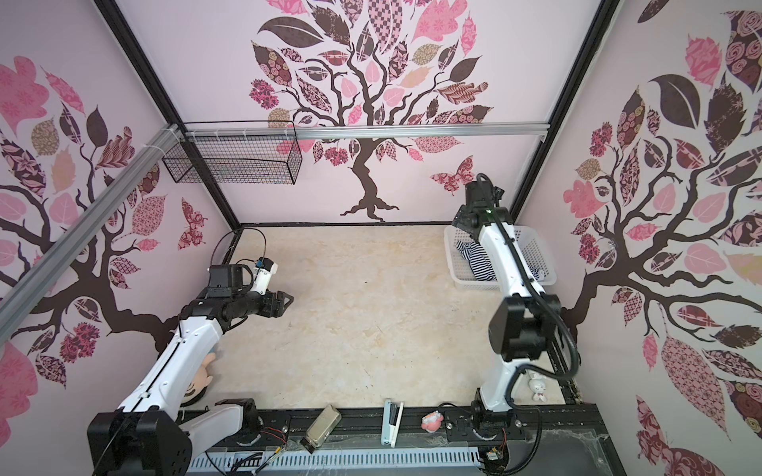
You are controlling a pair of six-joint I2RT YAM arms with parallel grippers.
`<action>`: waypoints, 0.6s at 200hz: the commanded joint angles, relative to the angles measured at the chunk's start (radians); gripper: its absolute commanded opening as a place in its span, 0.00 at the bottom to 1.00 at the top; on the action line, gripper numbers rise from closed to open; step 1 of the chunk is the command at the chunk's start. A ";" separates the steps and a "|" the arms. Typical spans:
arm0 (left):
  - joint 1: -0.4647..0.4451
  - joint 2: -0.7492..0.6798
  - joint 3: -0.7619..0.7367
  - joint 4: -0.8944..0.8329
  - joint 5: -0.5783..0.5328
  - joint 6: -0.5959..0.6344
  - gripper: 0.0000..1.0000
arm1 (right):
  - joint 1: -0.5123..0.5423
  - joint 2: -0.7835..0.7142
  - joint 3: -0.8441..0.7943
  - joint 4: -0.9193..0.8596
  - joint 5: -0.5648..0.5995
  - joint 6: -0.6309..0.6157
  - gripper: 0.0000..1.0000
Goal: Fold and stack the tank tops
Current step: 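Reach the right gripper into the white basket and grasp the striped tank top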
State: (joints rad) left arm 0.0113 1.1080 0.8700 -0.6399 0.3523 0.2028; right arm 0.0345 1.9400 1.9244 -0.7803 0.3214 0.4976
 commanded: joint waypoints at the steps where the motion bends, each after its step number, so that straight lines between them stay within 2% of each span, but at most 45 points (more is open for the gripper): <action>1: -0.004 -0.050 -0.043 -0.049 0.023 0.038 0.76 | -0.018 0.186 0.145 -0.190 -0.044 -0.039 0.93; 37: -0.010 -0.105 -0.089 -0.051 0.003 0.040 0.76 | -0.061 0.366 0.310 -0.240 -0.073 -0.034 0.84; 73: -0.010 -0.099 -0.084 -0.045 -0.003 0.034 0.76 | -0.080 0.477 0.399 -0.273 -0.100 -0.046 0.84; 111: -0.010 -0.097 -0.091 -0.044 -0.011 0.034 0.77 | -0.097 0.519 0.438 -0.269 -0.095 -0.051 0.84; 120: -0.010 -0.098 -0.091 -0.043 -0.010 0.033 0.77 | -0.103 0.573 0.476 -0.288 -0.101 -0.054 0.84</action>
State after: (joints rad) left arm 0.0055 1.0130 0.7887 -0.6861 0.3435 0.2298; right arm -0.0582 2.4306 2.3135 -1.0073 0.2306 0.4622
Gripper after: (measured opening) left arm 0.771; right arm 0.841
